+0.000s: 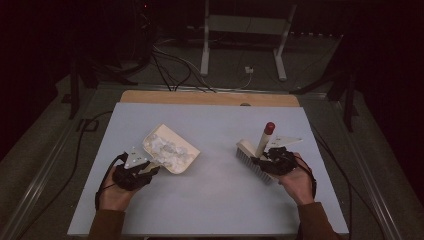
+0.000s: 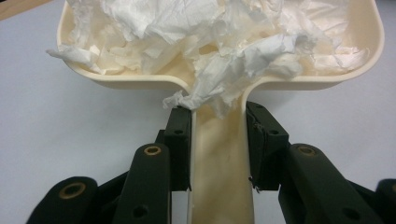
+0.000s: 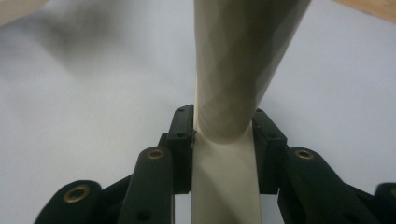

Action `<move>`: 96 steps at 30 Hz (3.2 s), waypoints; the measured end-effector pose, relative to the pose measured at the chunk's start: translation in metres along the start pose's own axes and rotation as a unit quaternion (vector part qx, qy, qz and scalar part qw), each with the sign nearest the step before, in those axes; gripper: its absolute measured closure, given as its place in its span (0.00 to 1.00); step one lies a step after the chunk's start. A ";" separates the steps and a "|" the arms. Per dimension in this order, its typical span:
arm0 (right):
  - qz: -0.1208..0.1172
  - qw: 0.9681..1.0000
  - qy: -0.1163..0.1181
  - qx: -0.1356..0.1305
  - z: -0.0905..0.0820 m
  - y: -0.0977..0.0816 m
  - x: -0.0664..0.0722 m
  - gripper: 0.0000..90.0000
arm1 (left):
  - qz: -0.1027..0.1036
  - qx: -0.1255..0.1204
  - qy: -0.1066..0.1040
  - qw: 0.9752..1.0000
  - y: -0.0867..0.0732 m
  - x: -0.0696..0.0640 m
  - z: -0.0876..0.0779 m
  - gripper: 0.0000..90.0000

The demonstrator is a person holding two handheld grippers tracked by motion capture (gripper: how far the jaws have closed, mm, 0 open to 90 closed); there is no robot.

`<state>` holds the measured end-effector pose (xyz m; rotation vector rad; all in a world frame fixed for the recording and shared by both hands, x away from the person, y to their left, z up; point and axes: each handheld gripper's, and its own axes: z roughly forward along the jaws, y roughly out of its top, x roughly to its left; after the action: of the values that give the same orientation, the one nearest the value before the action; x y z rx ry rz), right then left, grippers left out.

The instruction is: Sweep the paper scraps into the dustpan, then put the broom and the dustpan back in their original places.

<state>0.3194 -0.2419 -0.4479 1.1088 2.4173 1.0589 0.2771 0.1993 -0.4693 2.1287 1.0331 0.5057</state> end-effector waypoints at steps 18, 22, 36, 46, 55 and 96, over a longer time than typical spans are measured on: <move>-0.050 0.997 0.053 0.021 -0.004 -0.016 -0.007 0.73 | -0.076 -0.022 0.053 0.995 -0.007 0.005 0.000 0.74; -0.049 0.998 0.044 -0.002 -0.008 -0.015 -0.008 0.67 | -0.087 -0.027 0.062 0.994 -0.009 0.006 0.000 0.74; -0.011 0.994 -0.028 -0.102 -0.021 0.000 0.004 0.74 | -0.135 -0.046 0.098 0.985 -0.014 0.005 -0.005 0.74; -0.003 0.994 -0.028 -0.107 -0.018 0.001 0.008 0.78 | -0.139 -0.052 0.104 0.983 -0.014 0.000 -0.010 0.74; -0.011 0.995 -0.018 -0.101 -0.021 0.000 0.006 0.78 | -0.120 -0.059 0.106 0.985 -0.012 -0.004 -0.013 0.74; -0.078 0.979 0.189 -0.021 -0.092 -0.033 -0.034 0.78 | -0.118 -0.053 0.114 0.985 -0.017 -0.006 -0.017 0.74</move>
<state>0.2772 -0.3281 -0.4099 0.7404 2.6977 1.3618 0.2548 0.2089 -0.4707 1.8538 1.3361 0.6835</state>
